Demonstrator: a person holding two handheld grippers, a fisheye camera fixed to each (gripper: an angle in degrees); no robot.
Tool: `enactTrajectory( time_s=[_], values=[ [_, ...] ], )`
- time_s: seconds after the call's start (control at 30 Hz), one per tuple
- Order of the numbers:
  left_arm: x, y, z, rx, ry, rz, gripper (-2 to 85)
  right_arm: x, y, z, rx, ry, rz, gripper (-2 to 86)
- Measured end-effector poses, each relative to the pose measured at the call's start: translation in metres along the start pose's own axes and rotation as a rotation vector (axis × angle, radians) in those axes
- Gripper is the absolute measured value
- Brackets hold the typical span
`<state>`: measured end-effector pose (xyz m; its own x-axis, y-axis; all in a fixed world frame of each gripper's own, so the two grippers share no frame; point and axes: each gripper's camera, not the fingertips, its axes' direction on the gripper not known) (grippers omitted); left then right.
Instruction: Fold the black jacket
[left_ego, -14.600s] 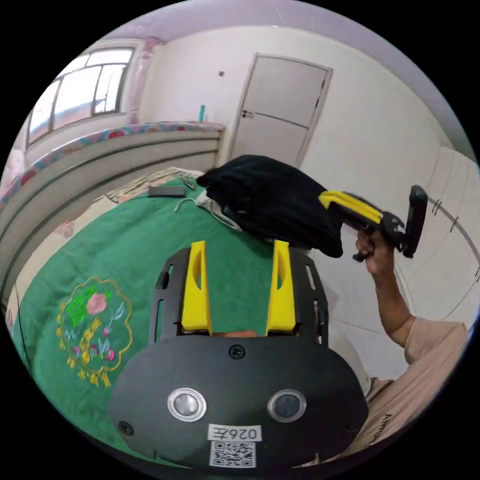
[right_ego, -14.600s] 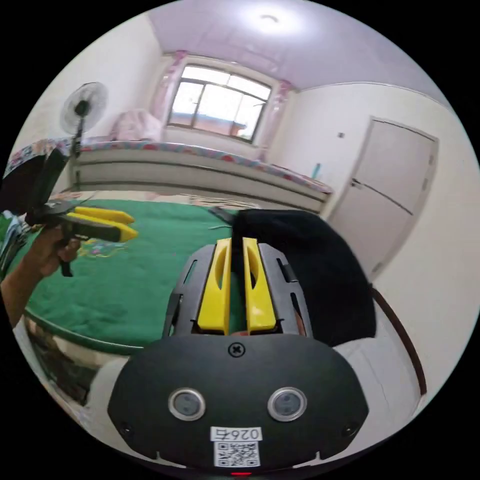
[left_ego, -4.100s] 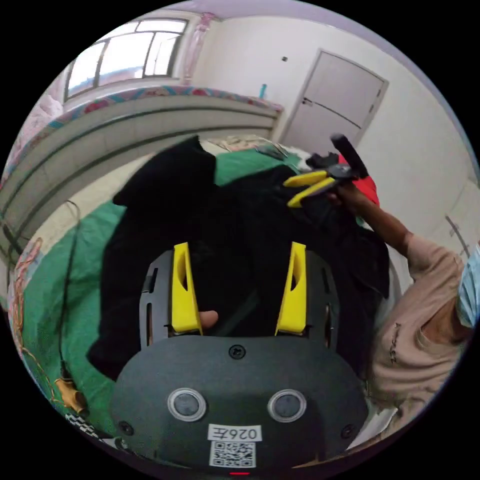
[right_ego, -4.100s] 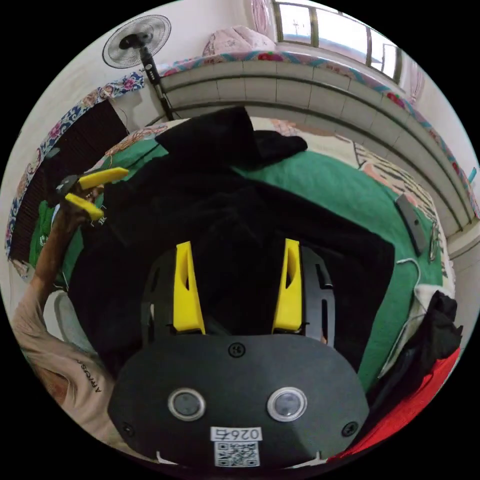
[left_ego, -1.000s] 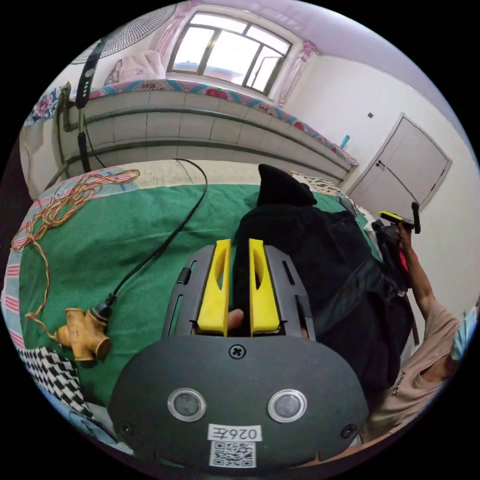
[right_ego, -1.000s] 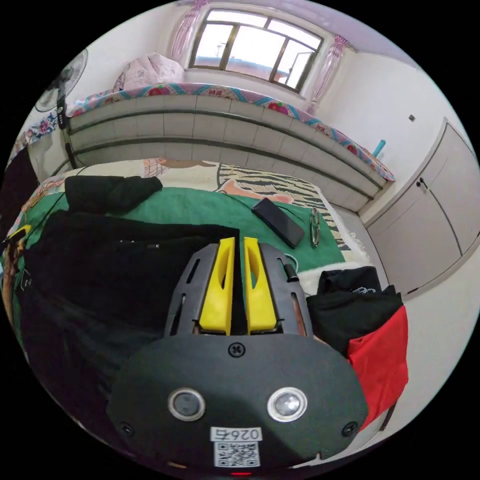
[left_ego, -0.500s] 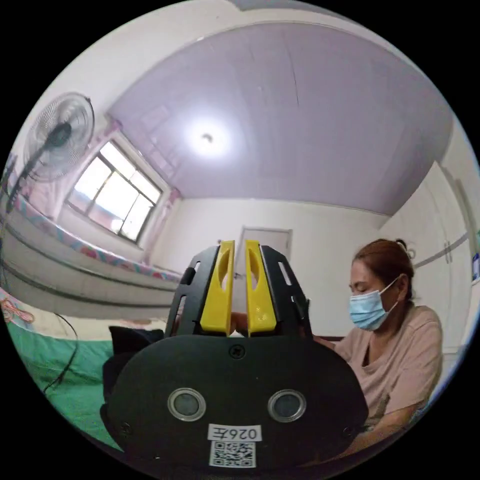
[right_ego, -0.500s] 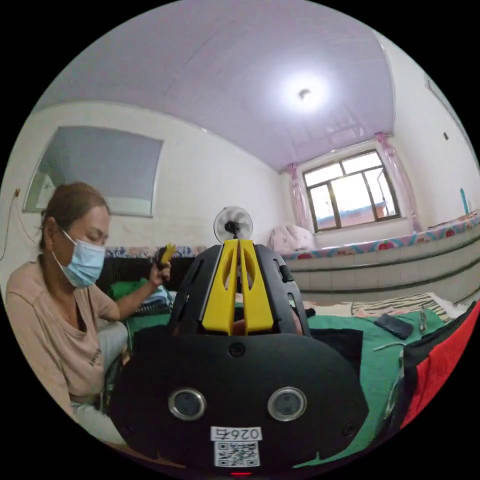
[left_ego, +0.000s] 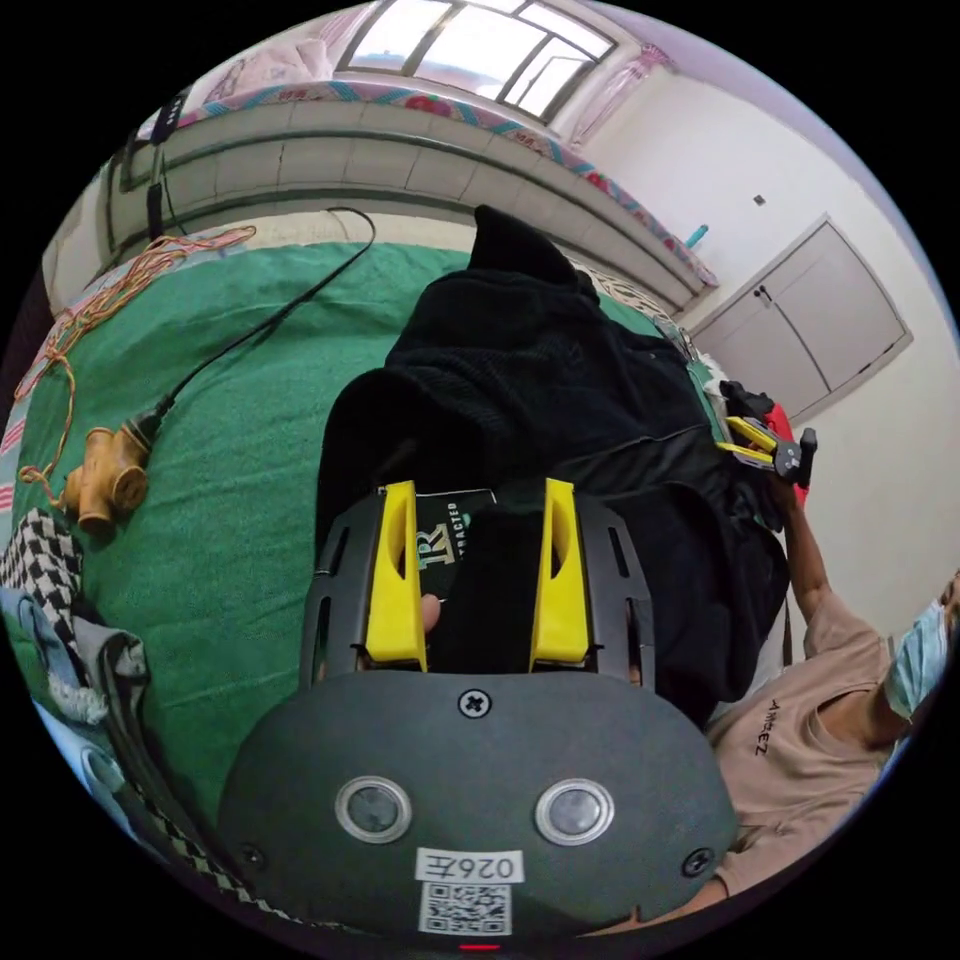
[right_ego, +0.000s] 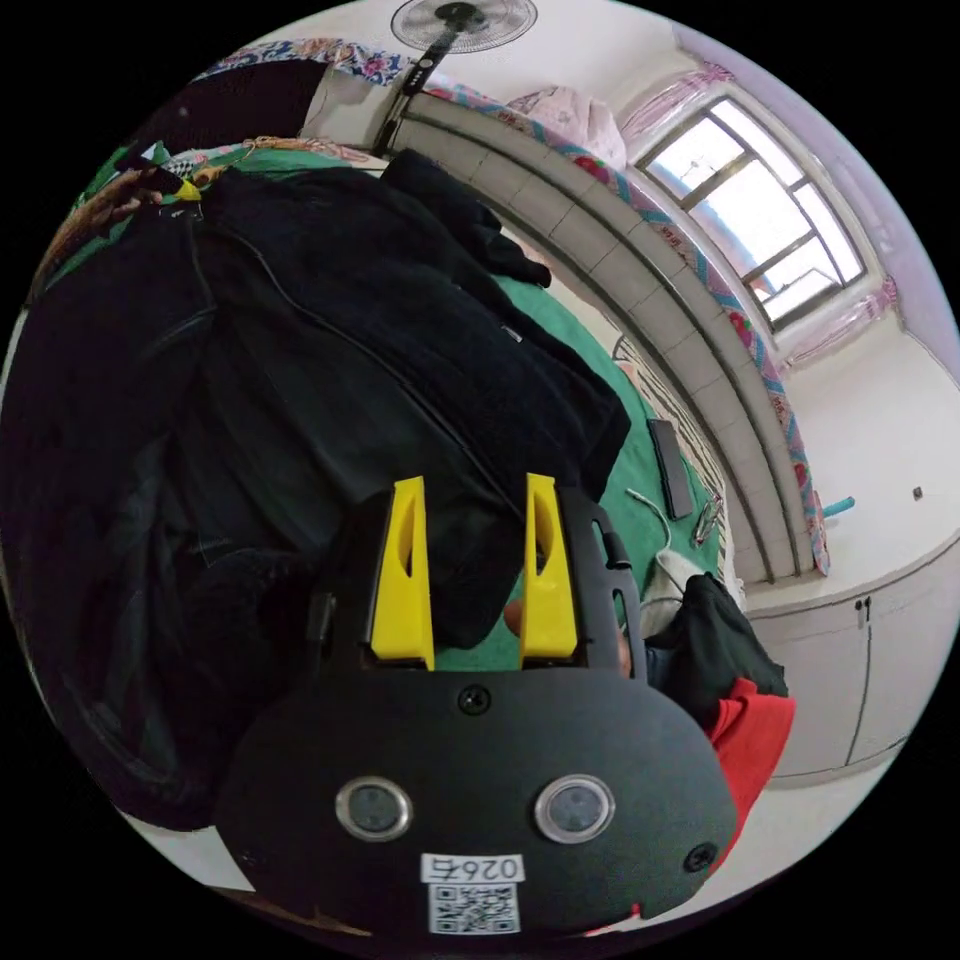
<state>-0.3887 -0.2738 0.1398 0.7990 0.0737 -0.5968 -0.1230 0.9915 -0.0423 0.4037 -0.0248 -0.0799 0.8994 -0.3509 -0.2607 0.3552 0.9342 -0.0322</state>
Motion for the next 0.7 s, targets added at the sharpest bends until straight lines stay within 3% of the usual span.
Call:
enactTrajectory(
  time_s=[0.13, 0.23, 0.5, 0.7],
  values=[
    [0.010, -0.038, 0.037, -0.061, 0.074, 0.036, 15.8, -0.003, -0.021, 0.032, -0.080, -0.004, -0.023, 10.6],
    [0.014, -0.056, 0.060, -0.121, 0.106, 0.038, 5.8, 0.010, -0.031, 0.046, -0.085, -0.073, 0.043, 9.8],
    [-0.004, -0.062, 0.037, 0.028, 0.319, -0.004, 2.7, 0.036, -0.049, 0.056, -0.200, -0.136, 0.114, -0.5],
    [0.001, -0.039, -0.020, 0.201, 0.316, 0.038, 2.4, 0.019, -0.041, -0.030, 0.105, -0.119, 0.116, -1.3]
  ],
)
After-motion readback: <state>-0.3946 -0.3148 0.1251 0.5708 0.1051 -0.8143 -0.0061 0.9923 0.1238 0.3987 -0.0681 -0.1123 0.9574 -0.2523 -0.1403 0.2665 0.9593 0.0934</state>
